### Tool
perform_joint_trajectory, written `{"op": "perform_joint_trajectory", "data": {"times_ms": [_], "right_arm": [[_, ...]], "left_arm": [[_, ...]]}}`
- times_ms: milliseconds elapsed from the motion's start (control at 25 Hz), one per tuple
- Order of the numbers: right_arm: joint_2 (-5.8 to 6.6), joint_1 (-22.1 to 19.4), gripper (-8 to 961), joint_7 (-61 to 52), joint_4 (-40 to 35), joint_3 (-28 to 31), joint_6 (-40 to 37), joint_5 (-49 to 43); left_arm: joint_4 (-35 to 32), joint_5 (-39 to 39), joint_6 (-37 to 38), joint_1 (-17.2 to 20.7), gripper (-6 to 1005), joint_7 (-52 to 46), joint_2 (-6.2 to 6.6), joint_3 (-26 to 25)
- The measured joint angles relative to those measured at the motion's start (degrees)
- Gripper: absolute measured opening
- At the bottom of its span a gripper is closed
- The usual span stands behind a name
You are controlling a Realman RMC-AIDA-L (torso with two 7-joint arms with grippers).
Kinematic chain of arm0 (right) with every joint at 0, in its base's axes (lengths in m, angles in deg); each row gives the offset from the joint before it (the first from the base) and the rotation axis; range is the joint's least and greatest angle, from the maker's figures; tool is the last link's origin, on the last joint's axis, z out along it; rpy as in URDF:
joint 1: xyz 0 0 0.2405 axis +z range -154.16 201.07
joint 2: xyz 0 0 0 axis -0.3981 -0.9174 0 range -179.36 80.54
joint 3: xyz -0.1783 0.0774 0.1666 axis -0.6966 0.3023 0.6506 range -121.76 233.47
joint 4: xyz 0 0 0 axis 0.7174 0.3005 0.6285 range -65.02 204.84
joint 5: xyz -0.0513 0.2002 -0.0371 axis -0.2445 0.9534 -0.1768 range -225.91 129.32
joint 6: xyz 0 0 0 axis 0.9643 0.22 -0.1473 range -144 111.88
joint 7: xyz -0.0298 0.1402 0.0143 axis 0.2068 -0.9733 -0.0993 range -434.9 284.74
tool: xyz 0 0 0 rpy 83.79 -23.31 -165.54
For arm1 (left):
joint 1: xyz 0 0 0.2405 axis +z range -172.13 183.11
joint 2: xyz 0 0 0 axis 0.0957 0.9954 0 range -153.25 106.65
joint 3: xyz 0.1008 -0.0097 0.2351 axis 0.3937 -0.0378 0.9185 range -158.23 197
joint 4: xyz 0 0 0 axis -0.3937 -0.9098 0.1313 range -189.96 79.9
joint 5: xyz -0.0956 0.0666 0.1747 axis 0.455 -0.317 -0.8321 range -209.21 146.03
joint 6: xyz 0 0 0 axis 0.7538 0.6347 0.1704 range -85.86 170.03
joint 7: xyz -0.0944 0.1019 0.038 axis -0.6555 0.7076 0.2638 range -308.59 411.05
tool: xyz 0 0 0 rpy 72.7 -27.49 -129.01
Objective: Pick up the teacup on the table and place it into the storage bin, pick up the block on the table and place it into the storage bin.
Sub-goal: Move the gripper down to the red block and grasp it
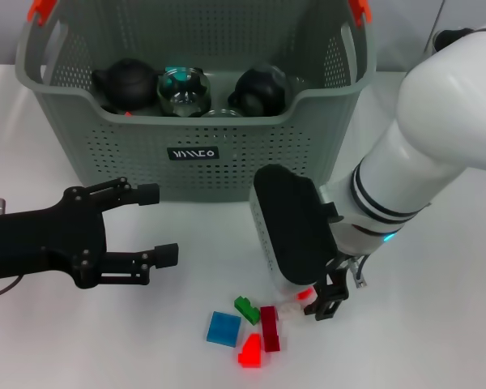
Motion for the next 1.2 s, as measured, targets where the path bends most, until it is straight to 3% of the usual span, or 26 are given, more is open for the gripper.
{"op": "perform_joint_trajectory", "data": {"times_ms": [640,840,1200], "right_arm": [[0.0,1.1,840,-0.2,2.6,-0.1,1.4,0.9],[0.0,1.1,623,-0.4,2.6,-0.1,1.5,0.9],[0.0,1.1,538,-0.4,2.2,-0.2,0.8,1.9]], "left_arm": [[0.0,0.0,0.0,0.0,935,0.0,0.08,0.0],[0.0,0.0,-0.1,-0.1,935,0.0,0.14,-0.4],[0.0,0.0,-0.1,-0.2,935,0.0,0.23,-0.7]]}}
